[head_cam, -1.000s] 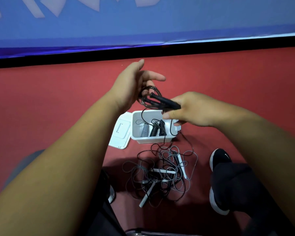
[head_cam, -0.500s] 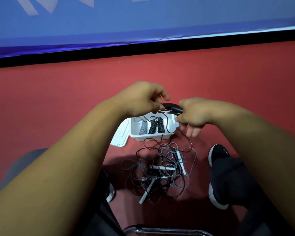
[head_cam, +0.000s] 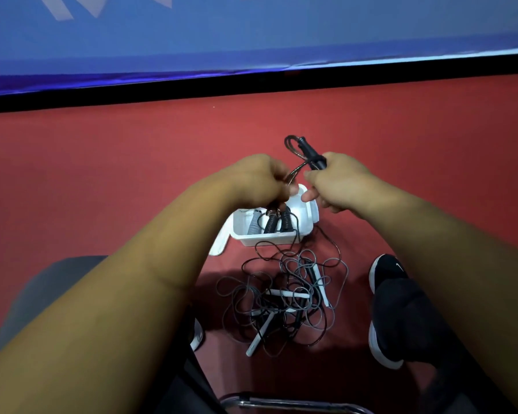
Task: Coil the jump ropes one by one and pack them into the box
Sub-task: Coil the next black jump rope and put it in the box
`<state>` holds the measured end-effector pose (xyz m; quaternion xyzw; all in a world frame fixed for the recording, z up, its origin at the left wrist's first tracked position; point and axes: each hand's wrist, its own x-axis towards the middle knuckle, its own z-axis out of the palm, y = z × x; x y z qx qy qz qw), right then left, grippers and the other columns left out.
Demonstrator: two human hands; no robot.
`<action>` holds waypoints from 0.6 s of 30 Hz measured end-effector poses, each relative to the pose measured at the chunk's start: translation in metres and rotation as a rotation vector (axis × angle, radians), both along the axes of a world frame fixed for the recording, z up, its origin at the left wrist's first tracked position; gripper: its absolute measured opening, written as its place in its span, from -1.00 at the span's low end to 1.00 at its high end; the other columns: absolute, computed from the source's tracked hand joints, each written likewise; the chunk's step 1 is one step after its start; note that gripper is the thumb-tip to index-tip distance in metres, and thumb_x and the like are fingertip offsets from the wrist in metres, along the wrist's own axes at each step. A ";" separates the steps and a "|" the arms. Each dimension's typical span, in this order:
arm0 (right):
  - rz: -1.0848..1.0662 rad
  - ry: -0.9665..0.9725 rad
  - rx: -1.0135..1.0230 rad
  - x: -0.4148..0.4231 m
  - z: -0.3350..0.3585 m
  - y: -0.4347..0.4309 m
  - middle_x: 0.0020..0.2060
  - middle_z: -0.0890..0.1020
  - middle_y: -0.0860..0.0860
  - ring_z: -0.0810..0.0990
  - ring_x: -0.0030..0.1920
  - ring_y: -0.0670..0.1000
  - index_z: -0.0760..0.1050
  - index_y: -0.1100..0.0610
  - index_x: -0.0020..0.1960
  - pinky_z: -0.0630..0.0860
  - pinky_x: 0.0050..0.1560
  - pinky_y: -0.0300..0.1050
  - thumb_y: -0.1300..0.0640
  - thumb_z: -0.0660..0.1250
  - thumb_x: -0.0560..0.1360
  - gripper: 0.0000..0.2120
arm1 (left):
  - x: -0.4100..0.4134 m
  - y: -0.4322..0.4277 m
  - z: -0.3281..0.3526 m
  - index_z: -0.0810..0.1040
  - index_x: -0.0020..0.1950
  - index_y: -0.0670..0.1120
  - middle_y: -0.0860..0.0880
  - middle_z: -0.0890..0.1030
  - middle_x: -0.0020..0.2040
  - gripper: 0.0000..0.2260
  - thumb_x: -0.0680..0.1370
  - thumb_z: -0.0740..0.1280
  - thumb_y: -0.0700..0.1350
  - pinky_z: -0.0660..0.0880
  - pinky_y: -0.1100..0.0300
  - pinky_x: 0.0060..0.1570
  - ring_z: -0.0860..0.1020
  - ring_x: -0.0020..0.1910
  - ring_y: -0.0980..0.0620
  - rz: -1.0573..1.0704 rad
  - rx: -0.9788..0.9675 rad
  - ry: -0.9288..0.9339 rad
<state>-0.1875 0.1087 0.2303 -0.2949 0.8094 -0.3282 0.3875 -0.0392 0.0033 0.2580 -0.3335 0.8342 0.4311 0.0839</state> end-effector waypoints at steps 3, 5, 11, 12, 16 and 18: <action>0.007 0.011 -0.037 -0.002 -0.001 0.000 -0.24 0.77 0.00 0.49 -0.43 0.03 0.49 0.07 0.14 0.39 -0.44 -0.18 0.09 0.27 0.70 -0.93 | 0.010 -0.011 -0.003 0.73 0.15 0.01 -0.01 0.70 -0.13 -0.80 0.55 0.52 -0.19 0.61 0.10 0.10 0.64 -0.16 0.06 -0.100 0.013 -0.010; 0.013 -0.003 -0.057 -0.002 -0.001 0.001 -0.17 0.77 -0.01 0.46 -0.42 0.02 0.52 0.06 0.10 0.36 -0.43 -0.17 0.11 0.29 0.67 -0.94 | 0.012 -0.015 -0.003 0.75 0.05 -0.01 0.02 0.73 -0.16 -0.86 0.50 0.58 -0.15 0.62 0.12 0.04 0.63 -0.22 0.11 -0.098 -0.056 -0.025; 0.025 -0.134 -0.125 0.004 0.000 -0.002 -0.25 0.54 0.00 0.36 -0.53 -0.08 0.54 0.13 0.15 0.26 -0.50 -0.25 0.06 0.32 0.67 -0.85 | 0.006 -0.009 -0.007 0.65 -0.05 -0.14 -0.08 0.73 -0.30 -0.90 0.59 0.37 -0.14 0.71 -0.08 -0.14 0.73 -0.32 -0.07 0.090 -0.215 -0.054; 0.016 -0.152 -0.139 0.005 0.000 -0.002 -0.24 0.53 0.01 0.36 -0.53 -0.08 0.53 0.12 0.15 0.26 -0.50 -0.26 0.05 0.32 0.67 -0.84 | 0.005 -0.007 -0.006 0.61 -0.02 -0.19 -0.13 0.73 -0.30 -0.87 0.61 0.30 -0.17 0.71 -0.12 -0.16 0.73 -0.34 -0.14 0.149 -0.166 -0.012; -0.024 -0.166 -0.178 0.006 -0.001 -0.005 -0.22 0.52 0.05 0.36 -0.50 -0.06 0.50 0.09 0.10 0.27 -0.49 -0.23 0.06 0.30 0.69 -0.90 | -0.002 0.001 -0.002 0.55 0.11 -0.25 -0.26 0.73 -0.17 -0.83 0.68 0.17 -0.27 0.69 -0.23 -0.11 0.71 -0.20 -0.34 0.270 0.112 0.185; -0.048 -0.145 -0.185 0.006 0.000 -0.005 -0.20 0.51 0.07 0.37 -0.49 -0.04 0.50 0.09 0.08 0.27 -0.49 -0.22 0.08 0.28 0.69 -0.91 | -0.002 0.000 -0.002 0.58 0.12 -0.22 -0.28 0.73 -0.05 -0.87 0.71 0.24 -0.24 0.65 -0.19 0.03 0.69 -0.16 -0.25 0.255 0.197 0.262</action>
